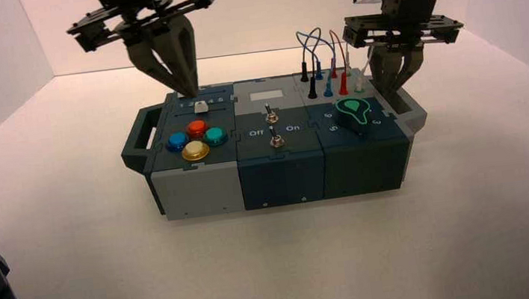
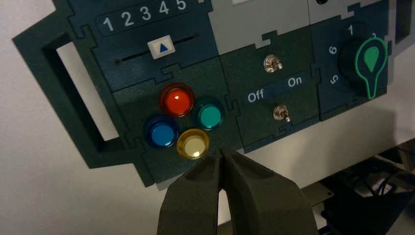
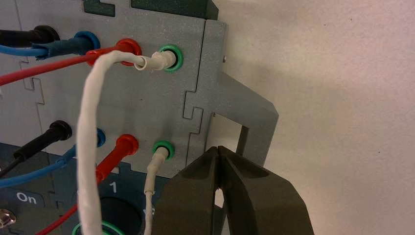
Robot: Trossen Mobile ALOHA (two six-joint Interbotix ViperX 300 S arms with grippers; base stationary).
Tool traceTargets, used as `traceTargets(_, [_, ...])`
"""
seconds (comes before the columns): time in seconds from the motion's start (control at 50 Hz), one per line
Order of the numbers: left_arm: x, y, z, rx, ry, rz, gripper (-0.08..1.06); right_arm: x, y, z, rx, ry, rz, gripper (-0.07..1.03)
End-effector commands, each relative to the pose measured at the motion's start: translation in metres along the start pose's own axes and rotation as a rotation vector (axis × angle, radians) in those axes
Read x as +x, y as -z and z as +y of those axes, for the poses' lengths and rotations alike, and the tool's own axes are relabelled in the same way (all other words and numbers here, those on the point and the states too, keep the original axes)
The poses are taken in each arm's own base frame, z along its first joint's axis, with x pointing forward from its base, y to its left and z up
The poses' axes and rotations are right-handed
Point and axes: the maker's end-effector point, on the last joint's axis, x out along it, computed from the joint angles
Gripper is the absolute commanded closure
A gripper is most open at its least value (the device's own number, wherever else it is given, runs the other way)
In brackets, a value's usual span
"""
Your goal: Flip the top switch on with the left gripper.
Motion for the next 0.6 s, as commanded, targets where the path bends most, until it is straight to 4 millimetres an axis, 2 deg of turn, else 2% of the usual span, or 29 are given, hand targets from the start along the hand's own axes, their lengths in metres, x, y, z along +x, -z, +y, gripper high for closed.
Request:
traceTargets(0.02, [-0.007,-0.014,-0.011,-0.005,0.019,-0.033,1.01,0.020,0.011,-0.007,-0.019,0.022,0.059,0.99])
traceTargets(0.22, [-0.005,-0.026,-0.019,-0.020,0.022,-0.030,1.01,0.022,0.012,-0.006,-0.020,0.022,0.070,0.99])
traceTargets(0.36, [-0.004,-0.033,-0.032,-0.011,0.030,-0.031,1.01,0.023,0.014,-0.007,-0.020,0.025,0.081,0.99])
traceTargets(0.6, [0.013,-0.038,-0.045,0.001,0.022,0.003,1.01,0.023,0.014,-0.007,-0.020,0.024,0.081,0.99])
